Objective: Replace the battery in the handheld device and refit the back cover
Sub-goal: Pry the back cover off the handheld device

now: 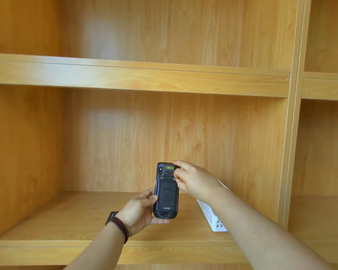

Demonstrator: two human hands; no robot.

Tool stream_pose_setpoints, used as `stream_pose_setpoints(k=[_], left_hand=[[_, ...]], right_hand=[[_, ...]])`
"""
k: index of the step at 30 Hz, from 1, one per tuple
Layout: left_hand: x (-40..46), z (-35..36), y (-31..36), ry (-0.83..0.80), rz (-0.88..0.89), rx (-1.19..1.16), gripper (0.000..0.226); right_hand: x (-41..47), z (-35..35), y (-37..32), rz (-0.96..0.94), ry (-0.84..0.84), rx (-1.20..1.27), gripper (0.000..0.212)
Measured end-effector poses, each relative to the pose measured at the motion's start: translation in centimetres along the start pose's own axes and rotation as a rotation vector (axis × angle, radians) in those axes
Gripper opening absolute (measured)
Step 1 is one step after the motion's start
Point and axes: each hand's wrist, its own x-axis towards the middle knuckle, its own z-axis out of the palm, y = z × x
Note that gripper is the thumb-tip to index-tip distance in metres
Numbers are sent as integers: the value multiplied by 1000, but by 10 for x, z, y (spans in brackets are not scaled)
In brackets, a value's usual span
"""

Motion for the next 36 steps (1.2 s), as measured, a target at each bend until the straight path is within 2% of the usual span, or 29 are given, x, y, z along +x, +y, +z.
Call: stream_pose_setpoints(k=[7, 12, 24, 31, 33, 35, 36], left_hand=[[3, -2, 3, -10, -21, 12, 42], [3, -7, 0, -28, -19, 26, 37], [5, -11, 5, -18, -8, 33, 45], [4, -8, -1, -46, 2, -16, 37], [5, -8, -2, -35, 15, -27, 37], [5, -9, 0, -28, 20, -24, 36], [5, -8, 1, -25, 19, -19, 36]], right_hand=[[5, 4, 4, -115, -21, -138, 18], [4, -1, 2, -187, -76, -242, 29], [6, 5, 8, -232, -16, -292, 27], [16, 4, 9, -194, 2, -199, 37], [18, 2, 11, -161, -11, -132, 30], [16, -5, 11, -84, -8, -35, 10], [14, -9, 9, -19, 0, 29, 10]])
